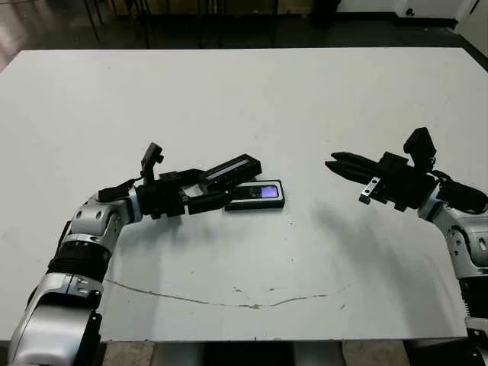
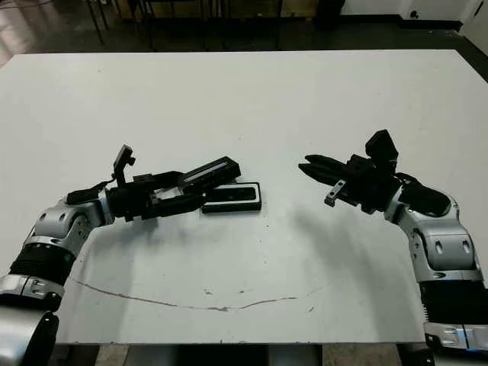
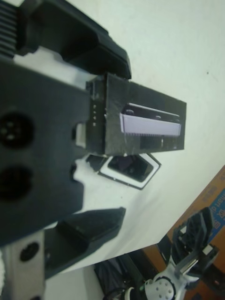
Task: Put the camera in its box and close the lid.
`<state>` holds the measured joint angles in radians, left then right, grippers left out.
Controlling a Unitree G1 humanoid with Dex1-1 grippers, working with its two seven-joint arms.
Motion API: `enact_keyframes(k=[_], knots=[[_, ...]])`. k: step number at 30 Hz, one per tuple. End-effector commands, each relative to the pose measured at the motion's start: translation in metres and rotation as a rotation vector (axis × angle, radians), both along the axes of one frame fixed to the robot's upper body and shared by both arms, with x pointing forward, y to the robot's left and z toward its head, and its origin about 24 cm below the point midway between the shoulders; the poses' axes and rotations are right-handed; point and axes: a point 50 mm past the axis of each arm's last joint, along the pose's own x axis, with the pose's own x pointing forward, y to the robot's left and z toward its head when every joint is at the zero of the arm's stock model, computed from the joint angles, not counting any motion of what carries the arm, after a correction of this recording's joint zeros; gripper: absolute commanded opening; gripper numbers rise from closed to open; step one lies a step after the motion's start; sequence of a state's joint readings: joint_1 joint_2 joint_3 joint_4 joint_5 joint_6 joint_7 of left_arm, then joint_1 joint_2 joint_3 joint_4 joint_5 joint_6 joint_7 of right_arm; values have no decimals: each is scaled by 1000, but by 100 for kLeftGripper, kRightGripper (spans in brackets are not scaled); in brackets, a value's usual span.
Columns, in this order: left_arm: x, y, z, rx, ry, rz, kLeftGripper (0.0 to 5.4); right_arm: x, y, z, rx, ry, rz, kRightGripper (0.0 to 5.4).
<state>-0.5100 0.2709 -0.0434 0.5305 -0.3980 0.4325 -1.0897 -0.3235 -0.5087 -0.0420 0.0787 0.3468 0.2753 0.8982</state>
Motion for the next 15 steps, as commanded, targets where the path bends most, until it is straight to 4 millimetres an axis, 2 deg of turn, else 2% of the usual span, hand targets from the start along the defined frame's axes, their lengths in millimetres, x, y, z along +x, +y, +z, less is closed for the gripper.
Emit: enact_keyframes(k=[1,9,12,15], knots=[[-7,2,-16,18,49,45,537,-1,-4,-5,-12,21,-8,0],[-10,-6,-23,-26,54,148,537,-2,-4,-6,-2,17,-6,0],[-12,-9,-24,-51,78,156,498,-2,-5,-6,-9,18,-7,0],[-12,-10,-26,-65,119,172,427,-2,-5,-7,-7,25,-11,0]])
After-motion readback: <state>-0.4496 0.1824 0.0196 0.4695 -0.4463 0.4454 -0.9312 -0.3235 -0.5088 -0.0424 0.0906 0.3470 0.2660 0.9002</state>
